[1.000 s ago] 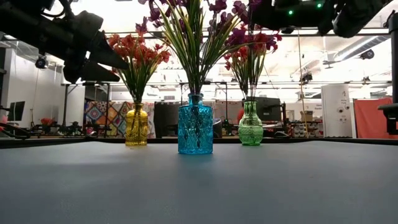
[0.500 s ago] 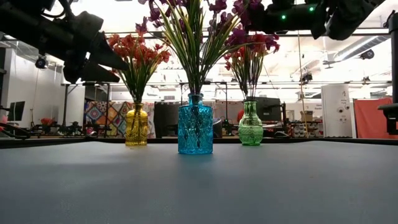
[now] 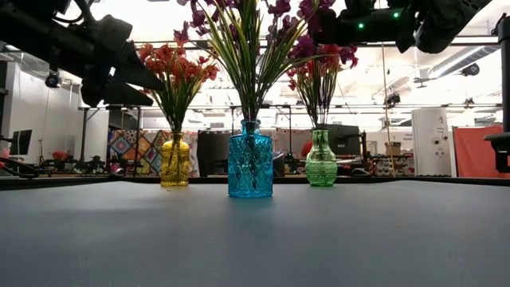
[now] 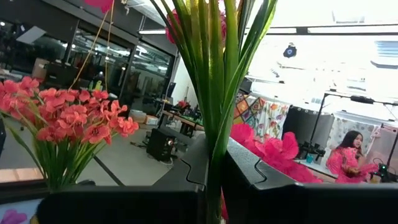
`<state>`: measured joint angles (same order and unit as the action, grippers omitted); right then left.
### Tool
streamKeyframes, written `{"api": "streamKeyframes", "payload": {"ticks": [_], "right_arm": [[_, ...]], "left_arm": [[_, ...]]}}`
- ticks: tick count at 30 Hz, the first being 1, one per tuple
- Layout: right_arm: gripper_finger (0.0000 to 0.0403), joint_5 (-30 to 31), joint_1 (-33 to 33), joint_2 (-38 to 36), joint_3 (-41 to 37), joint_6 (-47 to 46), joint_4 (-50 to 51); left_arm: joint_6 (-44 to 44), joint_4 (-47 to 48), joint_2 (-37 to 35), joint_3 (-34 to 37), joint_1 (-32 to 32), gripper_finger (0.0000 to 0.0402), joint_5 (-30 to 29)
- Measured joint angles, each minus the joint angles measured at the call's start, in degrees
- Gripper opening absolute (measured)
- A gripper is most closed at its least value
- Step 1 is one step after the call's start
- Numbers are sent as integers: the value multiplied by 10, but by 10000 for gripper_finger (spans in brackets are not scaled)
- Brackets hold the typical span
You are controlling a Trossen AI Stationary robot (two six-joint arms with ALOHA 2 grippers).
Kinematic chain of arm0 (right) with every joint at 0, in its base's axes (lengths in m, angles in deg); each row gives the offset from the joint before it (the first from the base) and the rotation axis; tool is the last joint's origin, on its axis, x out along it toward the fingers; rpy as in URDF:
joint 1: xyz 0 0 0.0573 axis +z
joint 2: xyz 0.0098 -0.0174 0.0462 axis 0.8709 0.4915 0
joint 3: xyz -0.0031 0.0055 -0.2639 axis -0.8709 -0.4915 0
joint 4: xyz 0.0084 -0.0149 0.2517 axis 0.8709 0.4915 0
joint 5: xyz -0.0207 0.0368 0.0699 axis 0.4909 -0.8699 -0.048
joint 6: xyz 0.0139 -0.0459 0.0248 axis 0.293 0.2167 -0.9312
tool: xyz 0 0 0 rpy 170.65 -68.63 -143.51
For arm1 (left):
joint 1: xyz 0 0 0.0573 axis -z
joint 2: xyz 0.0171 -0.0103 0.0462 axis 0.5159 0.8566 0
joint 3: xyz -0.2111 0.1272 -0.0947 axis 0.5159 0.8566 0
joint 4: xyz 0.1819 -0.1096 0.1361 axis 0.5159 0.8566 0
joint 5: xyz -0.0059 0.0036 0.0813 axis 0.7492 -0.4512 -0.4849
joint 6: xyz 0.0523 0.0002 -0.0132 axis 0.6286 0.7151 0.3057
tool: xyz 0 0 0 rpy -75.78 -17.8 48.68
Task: Sort flowers into vase by color
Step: Put the red flower into the green vase
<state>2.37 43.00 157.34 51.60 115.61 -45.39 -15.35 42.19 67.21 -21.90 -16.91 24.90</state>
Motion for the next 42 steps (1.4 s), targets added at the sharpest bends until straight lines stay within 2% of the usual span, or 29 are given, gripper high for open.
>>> {"api": "streamKeyframes", "payload": {"ticks": [42], "right_arm": [[18,37,-1,9,-1,-4,31]], "left_arm": [[0,0,0,0,0,287,1]]}}
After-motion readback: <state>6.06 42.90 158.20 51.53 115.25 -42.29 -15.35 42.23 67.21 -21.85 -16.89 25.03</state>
